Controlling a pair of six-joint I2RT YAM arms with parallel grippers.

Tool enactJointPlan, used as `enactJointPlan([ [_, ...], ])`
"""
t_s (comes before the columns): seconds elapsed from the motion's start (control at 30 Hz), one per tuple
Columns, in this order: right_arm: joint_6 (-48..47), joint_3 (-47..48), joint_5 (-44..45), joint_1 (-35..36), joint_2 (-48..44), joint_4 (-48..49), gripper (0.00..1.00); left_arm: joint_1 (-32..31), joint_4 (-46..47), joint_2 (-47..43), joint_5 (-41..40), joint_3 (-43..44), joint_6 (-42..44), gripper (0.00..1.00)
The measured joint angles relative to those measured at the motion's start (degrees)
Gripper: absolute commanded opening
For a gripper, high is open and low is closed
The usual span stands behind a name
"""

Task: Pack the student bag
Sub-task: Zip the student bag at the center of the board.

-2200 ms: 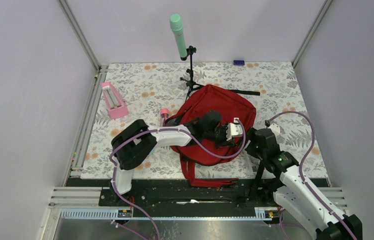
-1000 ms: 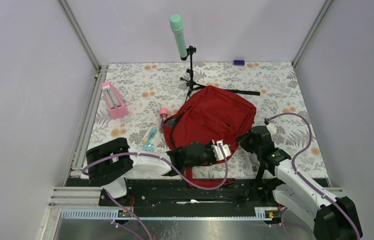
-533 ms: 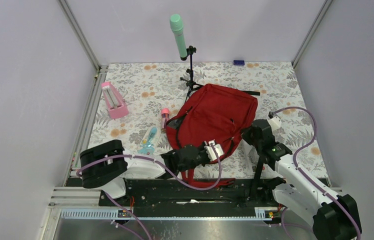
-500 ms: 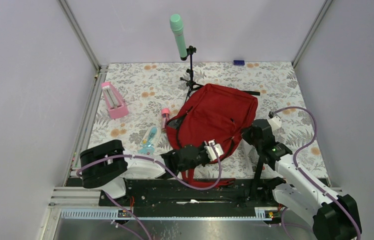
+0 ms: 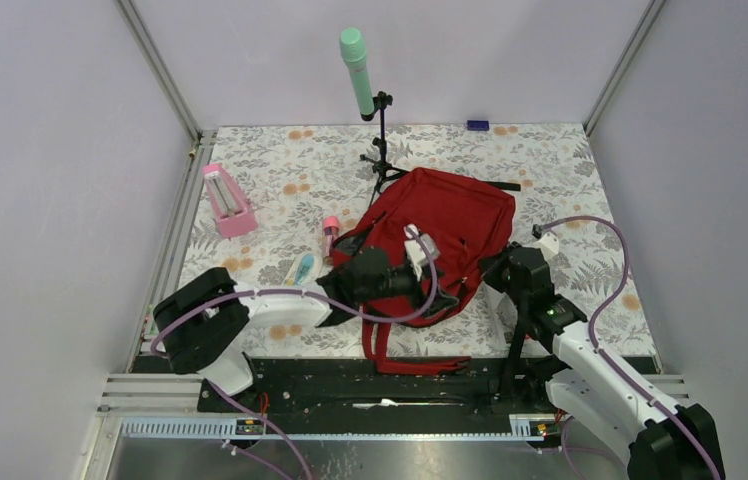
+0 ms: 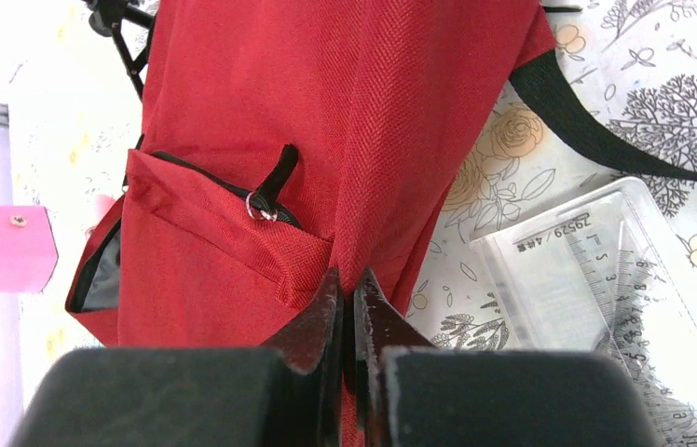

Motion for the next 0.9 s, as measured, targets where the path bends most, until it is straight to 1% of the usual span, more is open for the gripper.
enactJointPlan([
  [0.07,-1.8,-0.1,-0.9,0.0,-0.7,0.4,0.0,3.3,-0.4,0.5,5.5,0.7,-2.5,0.69],
  [0.17,-4.0,-0.1,-2.0,-0.1,-1.2,0.5,0.0,7.3,-4.0,3.8,14.5,6.2,-5.3,0.69],
  [0.27,-5.4,-0.1,-3.0,-0.1,-1.6,0.6,0.0,8.5,-8.4,7.3,20.6,12.3,-5.6,0.69],
  [0.37,-6.5,-0.1,-3.8,-0.1,-1.8,0.6,0.0,8.6,-11.3,8.5,24.3,14.0,-5.1,0.7],
  [0.53,-7.3,-0.1,-4.9,-0.1,-1.9,0.6,0.0,9.2,-15.5,11.5,26.2,15.4,-4.6,0.67],
  [0.77,-7.5,-0.1,-5.2,-0.1,-1.9,0.6,0.0,9.5,-18.9,14.3,23.8,15.9,-3.9,0.67],
  [0.8,-7.5,-0.1,-5.4,-0.1,-1.9,0.6,0.0,9.5,-18.6,14.3,23.0,15.9,-3.9,0.66],
  [0.9,-7.5,-0.1,-5.6,-0.2,-1.9,0.6,0.0,9.5,-17.2,14.3,21.6,15.9,-4.2,0.55],
])
